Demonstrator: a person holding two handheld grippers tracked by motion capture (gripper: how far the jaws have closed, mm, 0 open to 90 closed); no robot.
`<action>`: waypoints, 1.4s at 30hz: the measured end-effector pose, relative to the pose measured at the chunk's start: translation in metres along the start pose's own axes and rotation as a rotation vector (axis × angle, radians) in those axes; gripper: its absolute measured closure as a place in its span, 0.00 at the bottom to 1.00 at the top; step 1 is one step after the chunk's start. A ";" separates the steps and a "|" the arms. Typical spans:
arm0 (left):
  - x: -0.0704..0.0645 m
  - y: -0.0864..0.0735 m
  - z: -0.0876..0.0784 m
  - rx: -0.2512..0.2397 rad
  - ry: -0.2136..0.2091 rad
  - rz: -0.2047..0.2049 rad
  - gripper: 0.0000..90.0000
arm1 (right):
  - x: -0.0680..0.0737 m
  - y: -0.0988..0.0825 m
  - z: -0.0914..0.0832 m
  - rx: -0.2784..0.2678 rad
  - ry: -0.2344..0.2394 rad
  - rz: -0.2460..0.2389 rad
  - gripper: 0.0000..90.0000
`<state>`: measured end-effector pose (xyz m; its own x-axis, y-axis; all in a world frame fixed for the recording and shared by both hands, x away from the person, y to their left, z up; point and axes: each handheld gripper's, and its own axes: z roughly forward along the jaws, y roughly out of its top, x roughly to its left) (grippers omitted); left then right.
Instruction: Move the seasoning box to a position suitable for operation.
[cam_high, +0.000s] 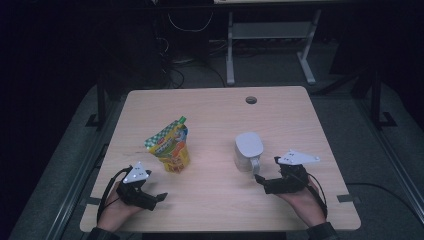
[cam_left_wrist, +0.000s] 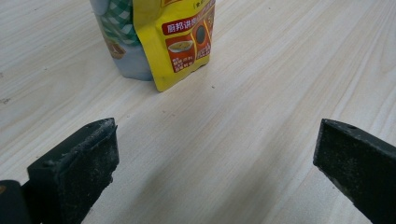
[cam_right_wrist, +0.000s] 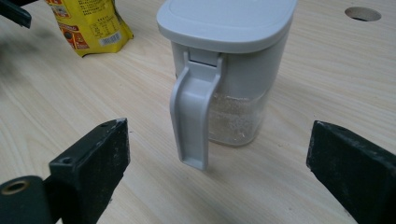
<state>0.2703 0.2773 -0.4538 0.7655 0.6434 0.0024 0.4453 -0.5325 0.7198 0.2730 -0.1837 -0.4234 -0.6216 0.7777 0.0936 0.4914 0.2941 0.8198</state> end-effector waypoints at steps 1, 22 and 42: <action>0.000 0.000 0.000 0.002 -0.002 -0.001 0.00 | 0.001 0.001 0.001 -0.001 0.002 -0.005 0.07; 0.001 -0.001 0.001 -0.003 -0.008 -0.014 0.00 | 0.015 0.018 0.017 0.001 -0.051 0.030 0.43; 0.001 -0.001 0.000 0.007 -0.010 -0.013 0.00 | 0.011 0.015 0.017 0.004 -0.100 0.022 0.64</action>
<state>0.2710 0.2783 -0.4548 0.7643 0.6448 -0.0134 0.4584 -0.5285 0.7145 0.2842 -0.1608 -0.4198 -0.5466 0.8356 0.0548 0.5072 0.2782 0.8157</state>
